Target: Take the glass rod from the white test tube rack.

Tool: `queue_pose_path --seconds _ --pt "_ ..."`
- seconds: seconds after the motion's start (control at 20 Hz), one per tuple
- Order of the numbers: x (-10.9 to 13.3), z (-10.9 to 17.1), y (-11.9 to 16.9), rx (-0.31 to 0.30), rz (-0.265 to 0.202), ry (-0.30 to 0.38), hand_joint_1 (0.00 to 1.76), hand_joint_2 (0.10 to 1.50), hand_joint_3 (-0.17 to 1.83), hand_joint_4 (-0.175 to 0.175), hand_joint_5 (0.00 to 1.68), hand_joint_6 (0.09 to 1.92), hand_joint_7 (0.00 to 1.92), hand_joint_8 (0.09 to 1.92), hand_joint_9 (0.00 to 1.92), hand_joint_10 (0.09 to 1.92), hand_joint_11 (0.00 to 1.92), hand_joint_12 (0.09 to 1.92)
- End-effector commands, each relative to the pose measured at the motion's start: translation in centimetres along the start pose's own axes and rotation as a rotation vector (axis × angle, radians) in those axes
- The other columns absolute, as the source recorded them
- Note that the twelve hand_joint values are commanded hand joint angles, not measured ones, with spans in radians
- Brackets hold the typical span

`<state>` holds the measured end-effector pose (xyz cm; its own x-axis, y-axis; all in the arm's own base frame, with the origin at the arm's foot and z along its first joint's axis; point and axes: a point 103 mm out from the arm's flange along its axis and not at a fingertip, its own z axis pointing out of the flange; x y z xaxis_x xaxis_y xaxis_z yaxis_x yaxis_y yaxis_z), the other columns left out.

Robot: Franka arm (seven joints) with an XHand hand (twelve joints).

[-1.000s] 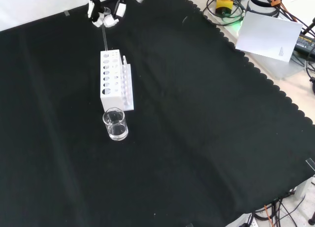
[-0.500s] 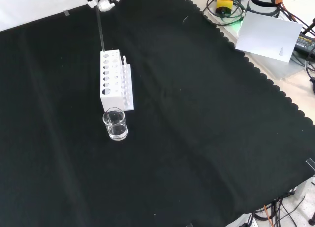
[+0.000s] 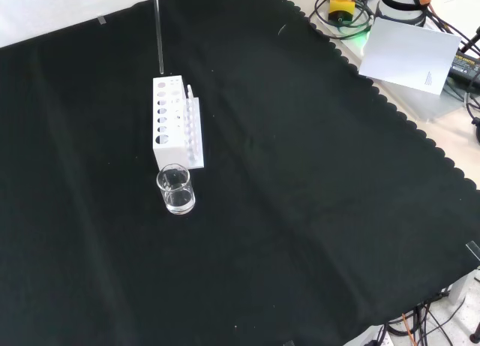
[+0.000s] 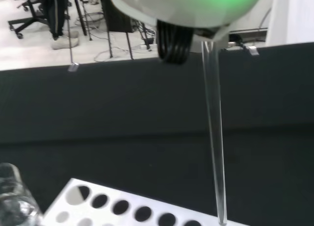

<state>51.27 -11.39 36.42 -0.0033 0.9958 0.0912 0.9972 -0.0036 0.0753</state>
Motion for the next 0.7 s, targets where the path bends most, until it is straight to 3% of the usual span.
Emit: queue_pose_path --seconds 0.05,0.7 --pt "2.0 -6.6 -1.4 -0.035 -0.042 0.031 1.32 0.6 0.88 -0.175 1.07 0.88 1.26 1.04 1.61 0.92 1.46 1.07" --pt "4.3 -8.5 -0.7 -0.063 -0.103 0.028 1.32 0.6 0.88 -0.175 1.07 0.88 1.27 1.04 1.61 0.91 1.46 1.08"
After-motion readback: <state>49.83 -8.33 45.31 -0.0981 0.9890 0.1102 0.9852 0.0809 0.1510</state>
